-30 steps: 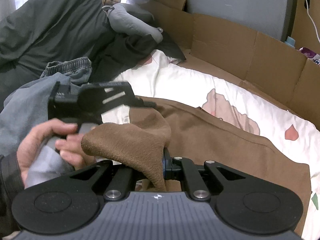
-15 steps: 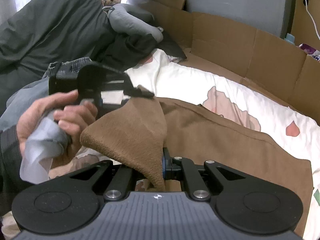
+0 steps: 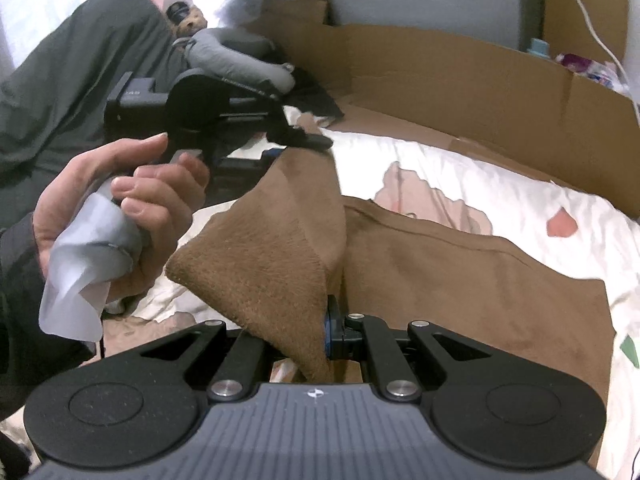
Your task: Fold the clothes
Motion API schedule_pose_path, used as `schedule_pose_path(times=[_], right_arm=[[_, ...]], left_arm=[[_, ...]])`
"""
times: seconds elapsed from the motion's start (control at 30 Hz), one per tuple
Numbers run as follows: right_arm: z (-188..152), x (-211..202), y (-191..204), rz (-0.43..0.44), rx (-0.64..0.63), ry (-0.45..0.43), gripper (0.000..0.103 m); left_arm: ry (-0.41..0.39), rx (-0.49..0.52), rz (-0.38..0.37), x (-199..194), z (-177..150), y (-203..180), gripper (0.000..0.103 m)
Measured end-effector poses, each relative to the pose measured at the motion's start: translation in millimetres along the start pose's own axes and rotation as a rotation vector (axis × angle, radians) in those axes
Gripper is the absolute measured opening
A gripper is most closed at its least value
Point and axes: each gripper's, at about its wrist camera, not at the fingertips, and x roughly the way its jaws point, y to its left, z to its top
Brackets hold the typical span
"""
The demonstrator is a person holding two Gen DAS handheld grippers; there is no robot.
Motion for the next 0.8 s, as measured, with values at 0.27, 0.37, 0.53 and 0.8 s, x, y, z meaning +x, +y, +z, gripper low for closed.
schedule_pose_path(times=[0.27,0.37,0.53,0.8], right_arm=[[-16.2,-26.0,-40.3,-0.019,0.118,-0.011,0.006],[-28.2,-34.4,-59.9,-0.041,0.156,-0.013,0.006],[-53.2,-44.2,-91.9,-0.052,0.249,-0.003,0.006],[-95.6,-54.4,-137.4,-0.04,0.404,-0.033,0.006]], left_arm=[[0.076,0.063,-0.007,47.5,-34.7,-47.1,0.01],[0.106,0.08,-0.006,64.2,-52.6,-60.0,0.01],[0.171,0.13,0.023,86.1,-84.0,-73.4,0.01],[0.26,0.208,0.101,141.7,-133.4,-92.4,0.01]])
